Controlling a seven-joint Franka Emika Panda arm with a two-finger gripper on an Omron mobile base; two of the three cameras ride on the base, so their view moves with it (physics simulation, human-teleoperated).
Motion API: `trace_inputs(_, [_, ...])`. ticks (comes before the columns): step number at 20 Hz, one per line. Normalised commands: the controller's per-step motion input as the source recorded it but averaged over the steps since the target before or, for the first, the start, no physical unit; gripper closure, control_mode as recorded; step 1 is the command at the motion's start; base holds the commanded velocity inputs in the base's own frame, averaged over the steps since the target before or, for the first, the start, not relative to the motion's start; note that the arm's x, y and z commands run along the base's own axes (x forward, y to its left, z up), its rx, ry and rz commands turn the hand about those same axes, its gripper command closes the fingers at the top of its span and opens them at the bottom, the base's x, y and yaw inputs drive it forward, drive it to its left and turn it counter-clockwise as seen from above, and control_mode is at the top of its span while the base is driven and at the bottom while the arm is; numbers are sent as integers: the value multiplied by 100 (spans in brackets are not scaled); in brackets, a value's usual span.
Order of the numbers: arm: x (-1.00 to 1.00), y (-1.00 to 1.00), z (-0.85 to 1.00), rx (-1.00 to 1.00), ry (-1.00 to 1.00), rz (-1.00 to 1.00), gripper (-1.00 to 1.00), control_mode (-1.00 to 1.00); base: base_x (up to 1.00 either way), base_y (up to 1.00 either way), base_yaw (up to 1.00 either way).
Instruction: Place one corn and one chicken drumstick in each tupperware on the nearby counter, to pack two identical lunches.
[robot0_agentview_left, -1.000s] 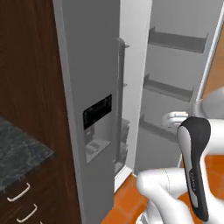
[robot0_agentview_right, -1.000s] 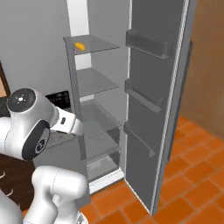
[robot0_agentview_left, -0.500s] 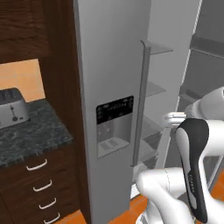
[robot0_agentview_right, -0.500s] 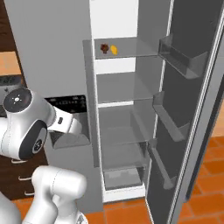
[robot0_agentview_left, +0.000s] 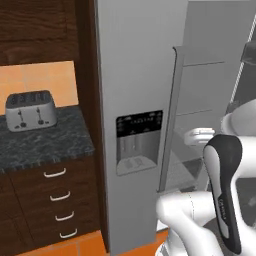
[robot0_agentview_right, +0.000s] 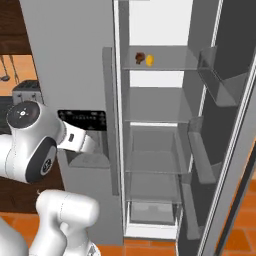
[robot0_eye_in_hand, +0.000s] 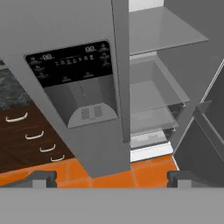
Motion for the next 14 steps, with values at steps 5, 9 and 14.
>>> trace_inputs(5, [0,0,0,0,0,0,-100,100,1,-8,14])
trace_inputs(9, [0,0,0,0,0,0,-100,100,0,-87,11])
trace_inputs(14, [0,0,0,0,0,0,-100,100,13,-21,6])
